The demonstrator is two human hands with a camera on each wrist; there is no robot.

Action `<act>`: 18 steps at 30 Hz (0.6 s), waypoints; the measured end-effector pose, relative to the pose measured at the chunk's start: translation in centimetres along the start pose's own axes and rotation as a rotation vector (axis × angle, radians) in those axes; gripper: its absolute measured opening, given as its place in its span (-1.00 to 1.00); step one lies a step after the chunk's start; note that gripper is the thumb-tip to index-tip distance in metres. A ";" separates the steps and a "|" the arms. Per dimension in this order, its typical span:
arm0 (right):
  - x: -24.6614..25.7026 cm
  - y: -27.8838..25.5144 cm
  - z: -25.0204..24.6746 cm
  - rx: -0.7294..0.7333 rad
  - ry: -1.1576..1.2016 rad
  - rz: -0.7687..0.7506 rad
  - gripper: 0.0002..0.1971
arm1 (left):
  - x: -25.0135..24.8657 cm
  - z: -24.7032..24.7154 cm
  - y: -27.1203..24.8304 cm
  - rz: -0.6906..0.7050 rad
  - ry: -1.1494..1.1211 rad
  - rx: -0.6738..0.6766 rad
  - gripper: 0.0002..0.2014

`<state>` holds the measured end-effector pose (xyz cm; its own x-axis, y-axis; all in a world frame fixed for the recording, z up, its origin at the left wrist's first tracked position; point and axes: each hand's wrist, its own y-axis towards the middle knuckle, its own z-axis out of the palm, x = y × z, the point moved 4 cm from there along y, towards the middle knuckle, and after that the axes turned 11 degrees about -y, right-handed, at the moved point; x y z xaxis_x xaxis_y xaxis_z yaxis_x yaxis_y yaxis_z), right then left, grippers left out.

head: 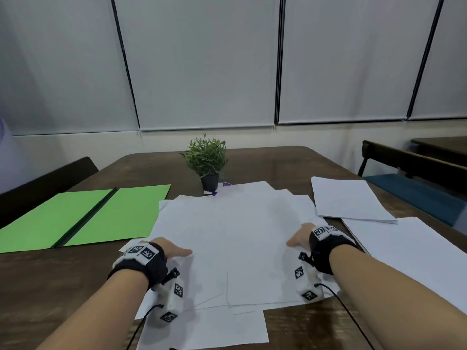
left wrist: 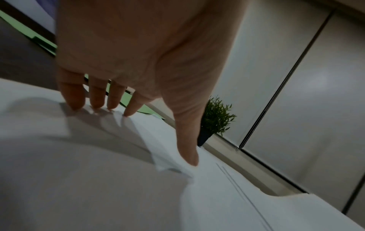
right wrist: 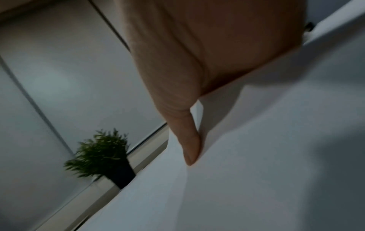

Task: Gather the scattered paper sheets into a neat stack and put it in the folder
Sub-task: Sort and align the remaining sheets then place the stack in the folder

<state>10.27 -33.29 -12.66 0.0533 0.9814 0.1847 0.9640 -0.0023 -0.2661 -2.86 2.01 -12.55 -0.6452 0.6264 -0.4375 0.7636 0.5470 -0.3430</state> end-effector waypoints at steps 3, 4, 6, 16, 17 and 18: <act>-0.6 0.3 0.4 0.046 0.026 0.040 -0.35 | 0.6 -0.2 0.4 -0.038 0.078 -0.024 -0.18; -0.5 0.5 0.5 0.057 0.022 0.045 -0.35 | 0.8 -0.4 0.5 -0.048 0.078 -0.039 -0.16; -0.2 0.8 0.7 0.070 0.001 0.031 -0.32 | 0.9 -0.5 0.9 -0.046 0.054 -0.037 -0.14; -0.2 2.1 0.7 0.140 -0.044 0.009 -0.49 | 1.2 -1.0 2.4 -0.063 -0.107 -0.127 -0.19; -0.2 2.2 0.7 0.145 -0.027 0.009 -0.50 | 1.4 -1.0 2.7 -0.063 -0.133 -0.128 -0.20; -0.3 2.3 0.8 0.143 -0.011 0.010 -0.51 | 1.7 -1.1 3.0 -0.064 -0.154 -0.130 -0.19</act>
<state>12.23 -33.45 -14.03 0.0594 0.9834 0.1713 0.9164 0.0143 -0.4001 -1.70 5.30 -13.43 -0.6736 0.5006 -0.5438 0.7049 0.6565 -0.2687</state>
